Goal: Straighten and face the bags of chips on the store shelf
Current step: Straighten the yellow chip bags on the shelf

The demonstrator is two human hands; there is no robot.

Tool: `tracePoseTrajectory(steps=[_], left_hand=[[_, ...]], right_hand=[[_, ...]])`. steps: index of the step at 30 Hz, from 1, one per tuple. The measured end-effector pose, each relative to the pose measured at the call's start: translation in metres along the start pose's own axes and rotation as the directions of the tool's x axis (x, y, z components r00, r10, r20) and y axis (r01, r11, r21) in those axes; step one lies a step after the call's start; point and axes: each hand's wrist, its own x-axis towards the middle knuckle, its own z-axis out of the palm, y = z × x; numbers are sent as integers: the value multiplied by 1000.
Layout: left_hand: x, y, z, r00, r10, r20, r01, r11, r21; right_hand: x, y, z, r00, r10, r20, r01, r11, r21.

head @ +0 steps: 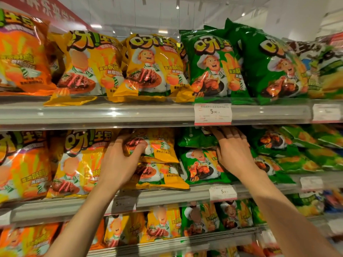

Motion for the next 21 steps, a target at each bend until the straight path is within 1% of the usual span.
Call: tracePoseTrajectory(steps=[3,7,9,12,15,16,17,18,19,21], left_hand=[[0,0,5,1000,4,-5,-4,1000,10],[-5,3,7,1000,13,-12,-13,1000,28],[-7,6,5,1000,6,-19,-6,1000,8],[-4,5,0,999,-39,-23,37,998,-57],[1,2,-5,998,-65,5,65,991,-116],[1,4,-6,998,-67,17,69,988,-138],[1,6,-6,997,-70,27,73,984,-160],[1,8,-7,996,-75,41,82,980,-180],[0,9,-7,995,-82,53,92,974,-207],[0,9,-8,990,-110,84,129,949,-287]], right_hand=[[-7,0,6,998,-35,55,33,999,34],[-14,2,2,995,-7,98,-5,993,121],[-18,-2,-4,998,8,62,-20,983,185],[-25,-17,-16,997,74,-38,-59,952,300],[-33,-47,-31,982,127,-141,-51,892,450],[-35,-59,-36,979,138,-149,-44,860,509],[-36,-70,-41,982,145,-123,-51,825,563],[-35,-81,-45,988,146,-56,-82,787,611],[-34,-90,-49,989,144,45,-138,749,648],[-28,-106,-51,960,123,250,-264,692,672]])
